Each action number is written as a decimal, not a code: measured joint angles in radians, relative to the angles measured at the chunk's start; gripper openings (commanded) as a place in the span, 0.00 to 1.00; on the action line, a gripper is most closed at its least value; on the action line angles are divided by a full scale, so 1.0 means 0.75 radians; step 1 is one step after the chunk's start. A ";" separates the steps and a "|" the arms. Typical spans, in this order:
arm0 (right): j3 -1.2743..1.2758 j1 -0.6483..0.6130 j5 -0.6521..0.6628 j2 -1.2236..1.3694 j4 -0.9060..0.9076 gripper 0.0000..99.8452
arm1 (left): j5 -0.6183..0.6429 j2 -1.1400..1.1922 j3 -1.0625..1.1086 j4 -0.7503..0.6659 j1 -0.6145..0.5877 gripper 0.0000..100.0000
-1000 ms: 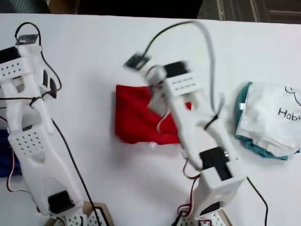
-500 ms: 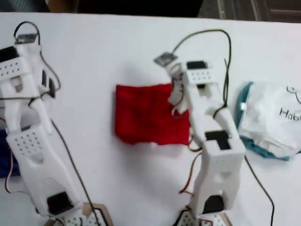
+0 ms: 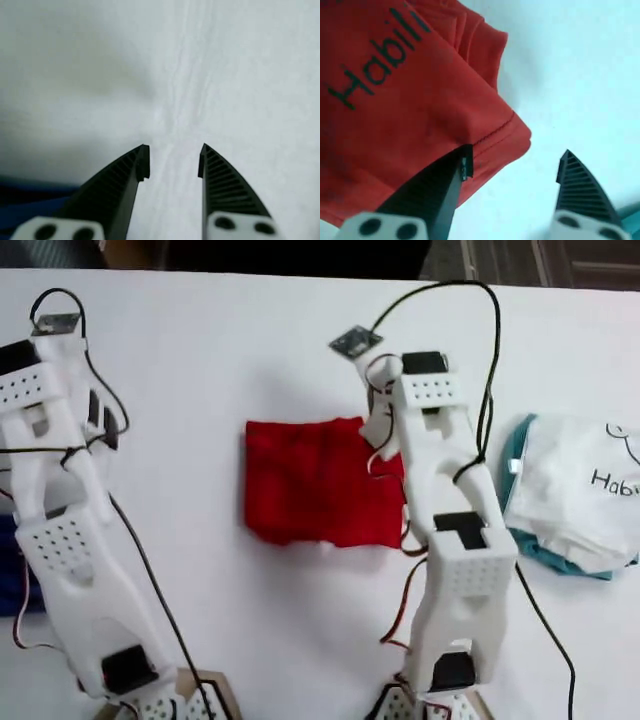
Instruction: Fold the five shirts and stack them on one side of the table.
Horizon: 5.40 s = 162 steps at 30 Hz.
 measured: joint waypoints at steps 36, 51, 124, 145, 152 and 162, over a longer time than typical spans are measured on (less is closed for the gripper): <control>-0.561 0.004 0.008 0.127 0.115 0.02 | 0.000 0.000 0.000 0.000 0.000 0.19; -0.604 -0.055 0.137 0.376 -0.012 0.15 | 0.000 0.000 0.000 0.000 -0.002 0.19; -1.023 0.004 -0.252 0.796 -0.029 0.02 | 0.458 -0.450 1.178 -0.450 1.056 0.03; -1.405 0.023 -0.252 0.790 0.108 0.28 | 0.389 -0.745 0.841 -0.180 0.792 0.04; -1.360 -0.200 0.014 0.792 0.100 0.26 | 0.272 -0.745 0.841 -0.180 0.354 0.07; -1.360 -0.299 0.452 0.917 0.184 0.32 | 0.129 -0.745 0.980 -0.170 0.006 0.07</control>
